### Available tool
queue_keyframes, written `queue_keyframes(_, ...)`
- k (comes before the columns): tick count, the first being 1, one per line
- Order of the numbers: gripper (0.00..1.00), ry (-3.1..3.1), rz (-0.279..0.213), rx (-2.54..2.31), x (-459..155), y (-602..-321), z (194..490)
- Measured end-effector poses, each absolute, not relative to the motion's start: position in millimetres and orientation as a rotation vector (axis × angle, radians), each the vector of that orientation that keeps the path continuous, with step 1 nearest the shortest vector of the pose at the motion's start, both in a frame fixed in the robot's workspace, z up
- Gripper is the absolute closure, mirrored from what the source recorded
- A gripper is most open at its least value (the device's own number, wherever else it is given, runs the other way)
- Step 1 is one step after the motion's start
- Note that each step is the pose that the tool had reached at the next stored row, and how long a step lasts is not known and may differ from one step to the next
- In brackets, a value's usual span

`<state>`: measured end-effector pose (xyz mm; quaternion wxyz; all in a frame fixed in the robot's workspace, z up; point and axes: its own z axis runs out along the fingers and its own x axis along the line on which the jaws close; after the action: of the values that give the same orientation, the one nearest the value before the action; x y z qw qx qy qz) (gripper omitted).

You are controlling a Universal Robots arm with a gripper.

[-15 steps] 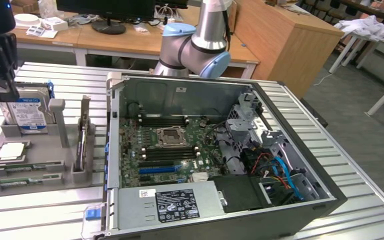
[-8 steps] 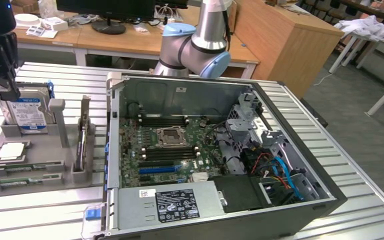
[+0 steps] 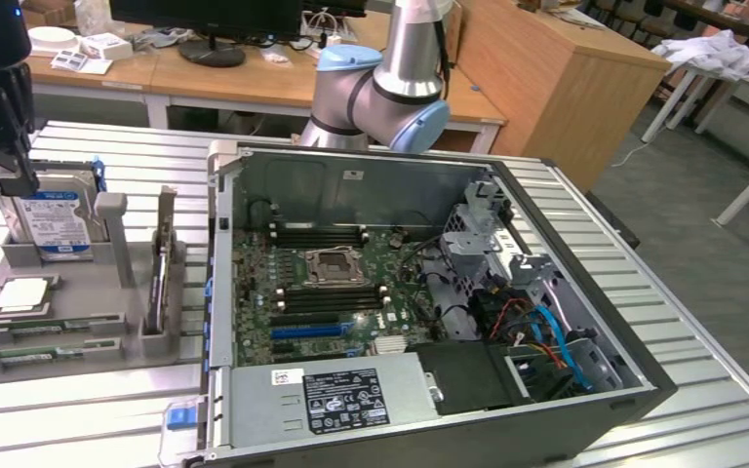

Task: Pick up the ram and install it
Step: 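Pick up the ram and move it above insertion slot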

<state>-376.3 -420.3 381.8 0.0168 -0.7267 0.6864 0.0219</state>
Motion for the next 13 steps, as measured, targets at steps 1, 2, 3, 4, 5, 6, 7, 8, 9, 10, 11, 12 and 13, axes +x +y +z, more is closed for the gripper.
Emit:
queue_keyframes(1,0.89,2.132,0.068,-2.261,-376.3,-420.3,381.9)
queue_keyframes(2,0.89,2.132,0.068,-2.261,-376.3,-420.3,381.9)
queue_keyframes(3,0.89,2.131,0.068,-2.261,-376.3,-420.3,381.9)
queue_keyframes(4,0.89,2.131,0.068,-2.261,-376.3,-420.3,381.9)
queue_keyframes(5,0.89,2.131,0.068,-2.261,-376.3,-420.3,381.9)
queue_keyframes(6,0.89,2.131,0.068,-2.261,-376.3,-420.3,381.9)
queue_keyframes(7,0.89,2.131,0.068,-2.261,-376.3,-420.3,381.9)
queue_keyframes(8,0.89,2.131,0.068,-2.261,-376.3,-420.3,381.8)
queue_keyframes(9,0.89,2.131,0.068,-2.261,-376.3,-420.3,381.9)
queue_keyframes(10,0.89,2.131,0.068,-2.261,-376.3,-420.3,381.9)
queue_keyframes(11,0.89,2.131,0.068,-2.261,-376.3,-420.3,381.8)
queue_keyframes(12,0.89,2.131,0.068,-2.261,-376.3,-420.3,381.8)
queue_keyframes(13,0.89,2.131,0.068,-2.261,-376.3,-420.3,381.9)
